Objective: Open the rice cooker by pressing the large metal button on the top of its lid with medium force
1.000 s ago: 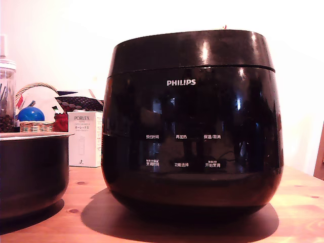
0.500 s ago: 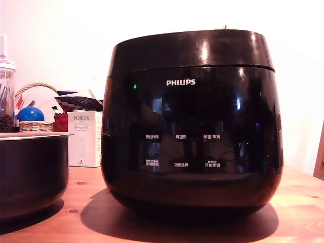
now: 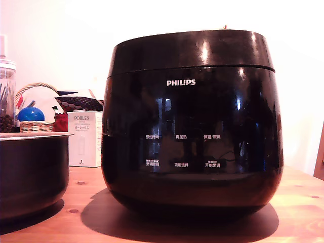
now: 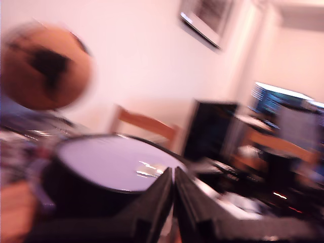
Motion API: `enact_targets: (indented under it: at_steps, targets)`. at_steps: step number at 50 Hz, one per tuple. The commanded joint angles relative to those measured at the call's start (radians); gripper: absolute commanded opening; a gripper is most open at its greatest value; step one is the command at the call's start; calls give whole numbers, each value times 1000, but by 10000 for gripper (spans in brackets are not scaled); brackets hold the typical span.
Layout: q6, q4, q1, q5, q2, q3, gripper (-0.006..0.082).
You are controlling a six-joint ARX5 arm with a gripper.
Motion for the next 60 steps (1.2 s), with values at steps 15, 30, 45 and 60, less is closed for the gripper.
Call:
enact_targets:
  at_steps: [15, 30, 45, 60]
  targets:
    - [271, 11, -177, -84, 297, 146, -24]
    - [409, 58, -417, -292, 524, 200, -23]
    - [515, 198, -584, -449, 674, 210, -23]
    - [575, 355, -677, -559, 809, 210, -23]
